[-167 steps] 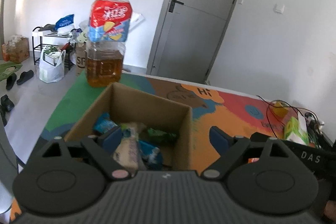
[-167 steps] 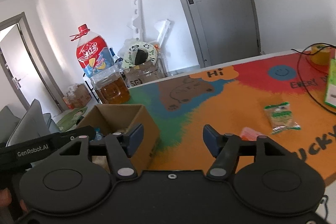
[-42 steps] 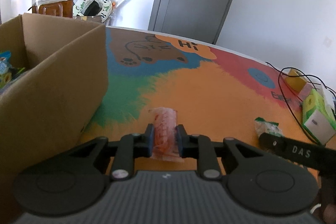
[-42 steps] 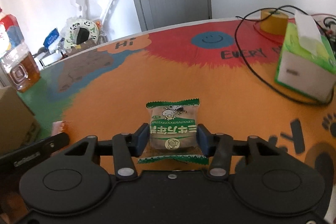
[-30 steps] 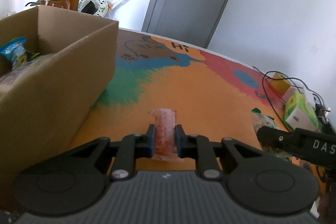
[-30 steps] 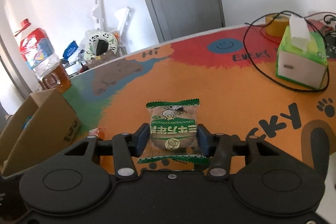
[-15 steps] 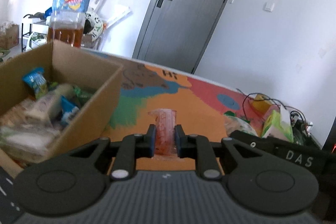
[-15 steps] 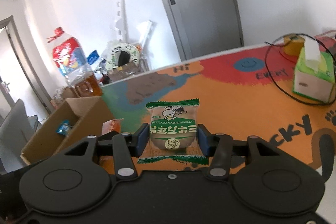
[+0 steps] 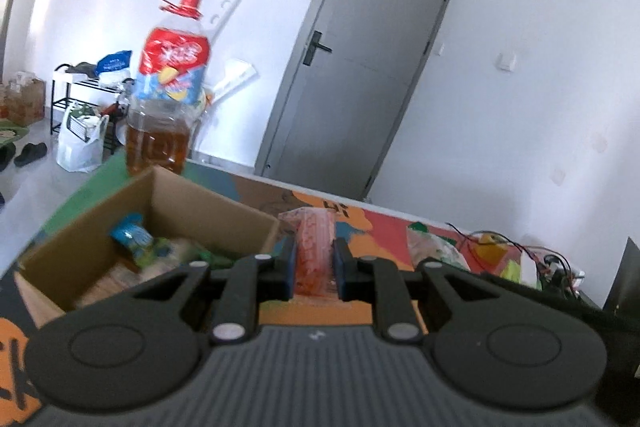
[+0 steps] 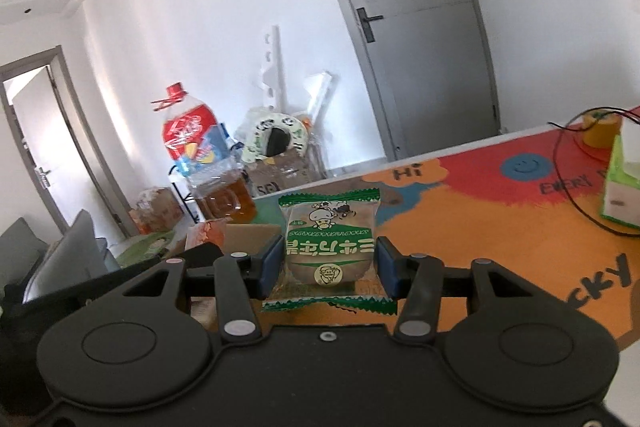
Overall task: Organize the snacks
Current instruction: 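Carry both held snacks over the cardboard box, then open both grippers to drop the snacks into the box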
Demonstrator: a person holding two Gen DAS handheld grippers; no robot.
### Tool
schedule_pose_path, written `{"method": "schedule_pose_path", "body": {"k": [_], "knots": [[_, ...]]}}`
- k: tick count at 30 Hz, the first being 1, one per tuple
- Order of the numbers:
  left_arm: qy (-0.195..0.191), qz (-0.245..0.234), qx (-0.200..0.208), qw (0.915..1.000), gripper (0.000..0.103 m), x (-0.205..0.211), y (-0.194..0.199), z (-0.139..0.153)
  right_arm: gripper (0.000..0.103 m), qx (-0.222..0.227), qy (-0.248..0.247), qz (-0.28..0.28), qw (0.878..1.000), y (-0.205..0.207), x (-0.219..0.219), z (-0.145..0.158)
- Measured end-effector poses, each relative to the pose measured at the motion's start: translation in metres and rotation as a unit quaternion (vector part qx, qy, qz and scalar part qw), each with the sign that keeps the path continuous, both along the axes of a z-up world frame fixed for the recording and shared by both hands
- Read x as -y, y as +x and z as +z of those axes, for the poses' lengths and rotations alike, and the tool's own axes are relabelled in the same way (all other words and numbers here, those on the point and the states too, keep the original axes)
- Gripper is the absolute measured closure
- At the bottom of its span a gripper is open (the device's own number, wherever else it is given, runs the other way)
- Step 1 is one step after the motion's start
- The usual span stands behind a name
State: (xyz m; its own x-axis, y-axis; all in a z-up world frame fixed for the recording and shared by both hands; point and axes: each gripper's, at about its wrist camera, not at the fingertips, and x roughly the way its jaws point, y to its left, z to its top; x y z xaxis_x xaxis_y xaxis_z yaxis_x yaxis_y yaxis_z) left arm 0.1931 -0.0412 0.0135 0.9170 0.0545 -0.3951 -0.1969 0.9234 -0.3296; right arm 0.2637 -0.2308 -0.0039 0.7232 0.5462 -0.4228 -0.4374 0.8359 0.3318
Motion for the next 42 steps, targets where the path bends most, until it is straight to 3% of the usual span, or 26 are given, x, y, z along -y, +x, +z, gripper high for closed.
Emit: {"method": "schedule_pose_path", "body": {"k": [11,25,28,32,37,38,39,41,42], "knots": [[0.001,0.038,-0.008,0.9992,0.085,-0.058,-0.011,0.005,0.054,0.004,0.002,0.026,1.000,-0.003,-0.041,0.008],[-0.008,0.064,-0.051,0.9966,0.085,-0.109,-0.010,-0.014,0.054,-0.004,-0.007,0.071,0.997,0.002,-0.100,0.006],[-0.008,0.072,-0.055,0.9958,0.079,-0.120,-0.012,-0.014,0.054,-0.001,-0.011,0.080,0.997,0.003,-0.112,0.008],[-0.011,0.082,-0.051,0.9953,0.057,-0.133,-0.016,-0.011,0.054,-0.001,-0.016,0.085,0.996,0.006,-0.126,0.009],[-0.019,0.090,-0.050,0.9945,0.045,-0.146,-0.022,-0.013,0.052,0.001,-0.020,0.091,0.996,0.008,-0.137,0.008],[-0.020,0.092,-0.050,0.9943,0.042,-0.148,-0.021,-0.014,0.046,0.000,-0.020,0.091,0.996,0.009,-0.139,0.008],[-0.021,0.094,-0.052,0.9940,0.040,-0.150,-0.022,-0.015,0.032,-0.004,-0.021,0.091,0.996,0.009,-0.140,0.007],[-0.024,0.096,-0.055,0.9936,0.036,-0.153,-0.023,-0.016,0.022,-0.002,-0.020,0.080,0.997,0.007,-0.139,0.006],[-0.026,0.096,-0.055,0.9936,0.034,-0.156,-0.022,-0.017,0.022,-0.001,-0.020,0.075,0.997,0.006,-0.138,0.006]]}}
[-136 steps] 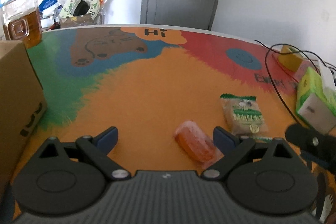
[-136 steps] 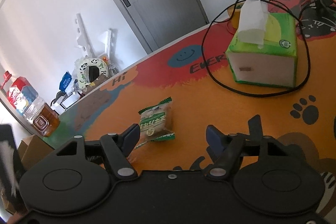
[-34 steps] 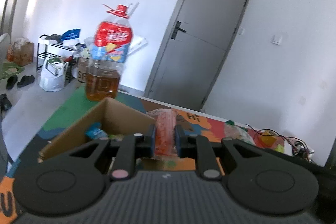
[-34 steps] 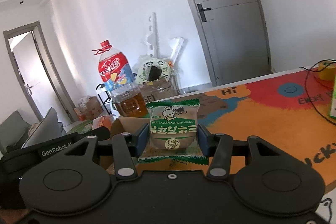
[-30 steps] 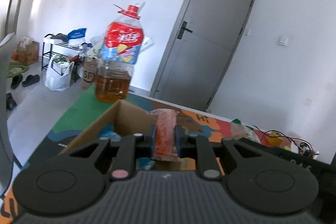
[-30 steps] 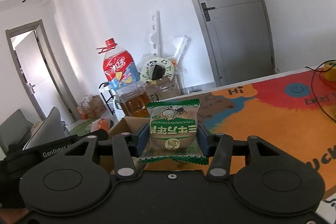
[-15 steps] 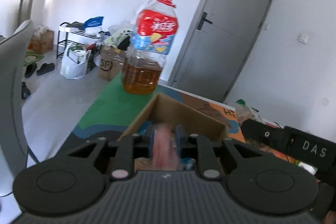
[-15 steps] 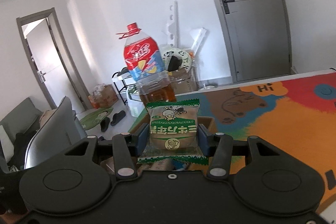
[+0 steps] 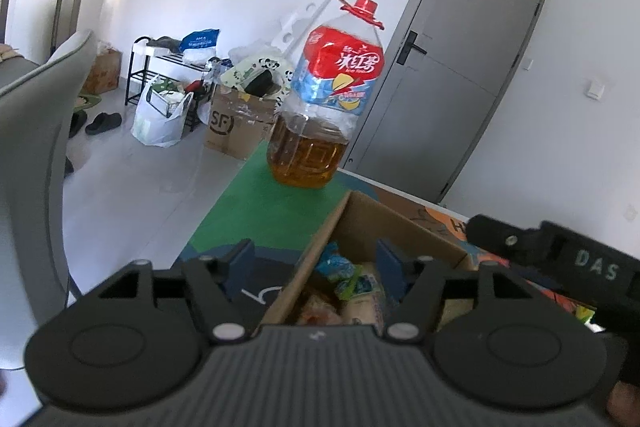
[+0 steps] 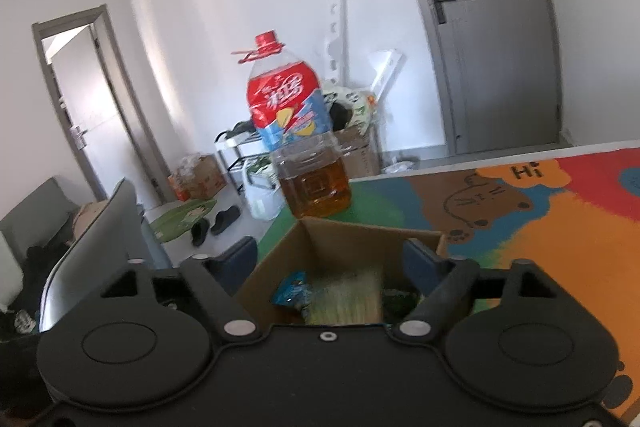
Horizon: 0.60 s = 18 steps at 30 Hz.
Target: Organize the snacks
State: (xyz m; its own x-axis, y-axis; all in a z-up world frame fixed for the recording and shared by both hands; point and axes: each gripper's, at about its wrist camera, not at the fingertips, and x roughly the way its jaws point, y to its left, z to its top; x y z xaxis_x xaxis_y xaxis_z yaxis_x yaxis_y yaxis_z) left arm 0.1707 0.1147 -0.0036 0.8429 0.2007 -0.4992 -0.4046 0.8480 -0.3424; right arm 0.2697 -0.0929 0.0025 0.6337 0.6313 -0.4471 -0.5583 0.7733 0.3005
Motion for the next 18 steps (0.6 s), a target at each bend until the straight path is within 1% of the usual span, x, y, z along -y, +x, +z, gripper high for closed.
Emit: {"method": "schedule_pose_path", "body": {"k": [1,6,9,13,18], "knots": [[-0.001,0.000,0.000,1.0000,0.033,-0.001,-0.001,0.000,0.022,-0.002,-0.001,-0.002,1.000,-0.001,0.001,0.000],[0.001,0.004,-0.004,1.0000,0.020,-0.001,-0.007,-0.001,0.021,-0.007,-0.009,-0.003,1.000,-0.010,0.008,0.002],[0.004,0.007,-0.011,0.9999,0.016,0.002,-0.010,-0.002,0.020,-0.009,-0.014,-0.002,1.000,-0.015,0.015,0.001],[0.006,0.005,-0.016,0.9998,0.013,0.008,-0.016,-0.002,0.020,-0.019,-0.018,-0.009,1.000,-0.019,0.028,-0.002],[0.016,-0.007,-0.021,0.9996,0.008,0.019,-0.023,-0.001,0.014,-0.029,-0.018,-0.027,0.999,-0.027,0.047,-0.006]]}}
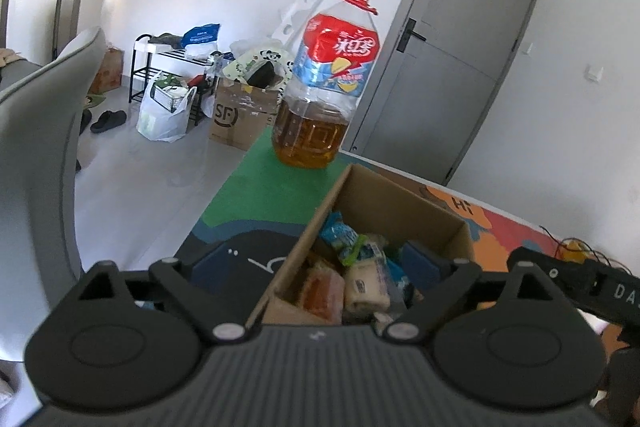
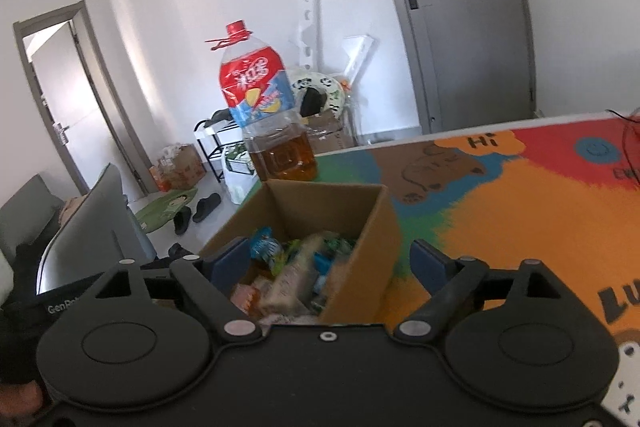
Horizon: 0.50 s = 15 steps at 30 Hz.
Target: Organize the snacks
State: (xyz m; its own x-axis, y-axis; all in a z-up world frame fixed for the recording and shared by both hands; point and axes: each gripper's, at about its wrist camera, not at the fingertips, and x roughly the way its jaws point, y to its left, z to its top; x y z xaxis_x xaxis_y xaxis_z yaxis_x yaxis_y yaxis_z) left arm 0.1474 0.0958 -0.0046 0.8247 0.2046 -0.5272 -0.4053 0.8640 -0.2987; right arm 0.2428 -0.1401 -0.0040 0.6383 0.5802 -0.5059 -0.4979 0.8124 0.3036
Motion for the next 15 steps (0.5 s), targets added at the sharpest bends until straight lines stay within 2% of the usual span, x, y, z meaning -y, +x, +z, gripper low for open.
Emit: {"method": "schedule_pose_path", "body": {"k": [4,9,15], "knots": [[0.003,-0.009,-0.001,1.0000,0.007,0.009,-0.006,0.000,0.012,0.001,-0.004,-0.009,1.000,-0.011,0.015,-0.001],[0.013,-0.035,-0.003,0.9993,0.006,0.024,-0.014,0.004,0.000,0.014,-0.002,-0.021,1.000,-0.028,0.035,0.006],[0.028,-0.059,-0.002,0.9979,0.002,0.036,-0.028,0.013,0.000,0.018,0.003,-0.040,0.999,-0.044,0.062,0.015]]}}
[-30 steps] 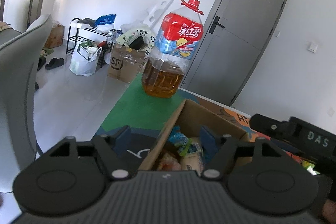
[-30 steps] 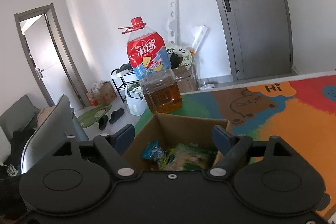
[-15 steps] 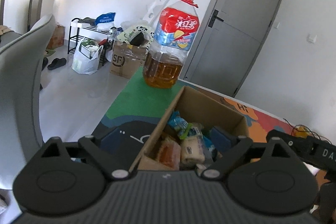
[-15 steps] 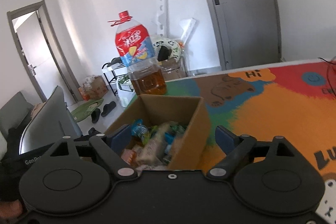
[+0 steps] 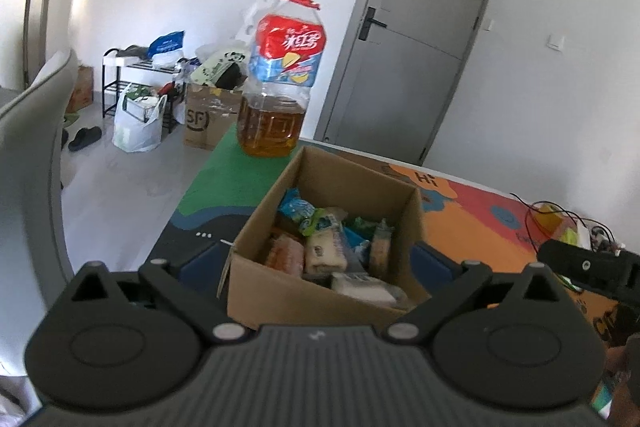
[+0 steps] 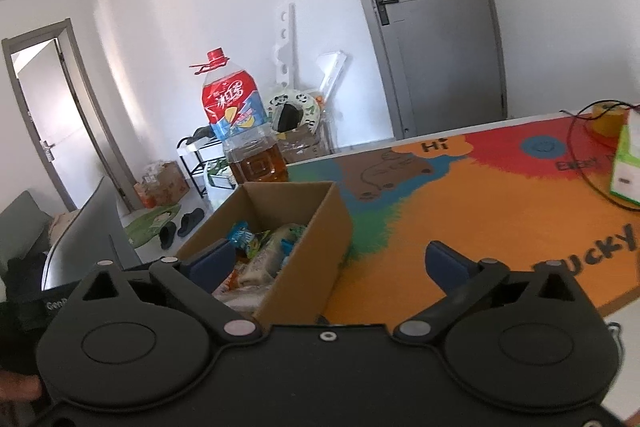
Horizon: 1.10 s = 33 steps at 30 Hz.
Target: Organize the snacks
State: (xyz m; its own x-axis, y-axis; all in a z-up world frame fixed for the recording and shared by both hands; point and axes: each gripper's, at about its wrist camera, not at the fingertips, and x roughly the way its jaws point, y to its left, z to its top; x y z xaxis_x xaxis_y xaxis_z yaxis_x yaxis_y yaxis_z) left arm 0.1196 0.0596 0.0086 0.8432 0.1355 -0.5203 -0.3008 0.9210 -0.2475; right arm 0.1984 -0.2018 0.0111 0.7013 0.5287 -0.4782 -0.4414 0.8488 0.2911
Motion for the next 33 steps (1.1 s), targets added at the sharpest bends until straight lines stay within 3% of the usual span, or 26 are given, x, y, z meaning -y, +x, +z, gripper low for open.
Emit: {"method": "schedule_pose_path", "body": {"k": [22,33], "knots": [[0.040,-0.050,-0.001,0.9980,0.000,0.013,-0.061,0.042,0.000,0.039,-0.023,-0.006,0.999,-0.066,0.047,0.053],[0.067,-0.075,0.004,0.9950,0.000,0.029,-0.085,0.050,0.000,0.058,-0.026,-0.019,0.998,-0.098,0.059,0.058]]}}
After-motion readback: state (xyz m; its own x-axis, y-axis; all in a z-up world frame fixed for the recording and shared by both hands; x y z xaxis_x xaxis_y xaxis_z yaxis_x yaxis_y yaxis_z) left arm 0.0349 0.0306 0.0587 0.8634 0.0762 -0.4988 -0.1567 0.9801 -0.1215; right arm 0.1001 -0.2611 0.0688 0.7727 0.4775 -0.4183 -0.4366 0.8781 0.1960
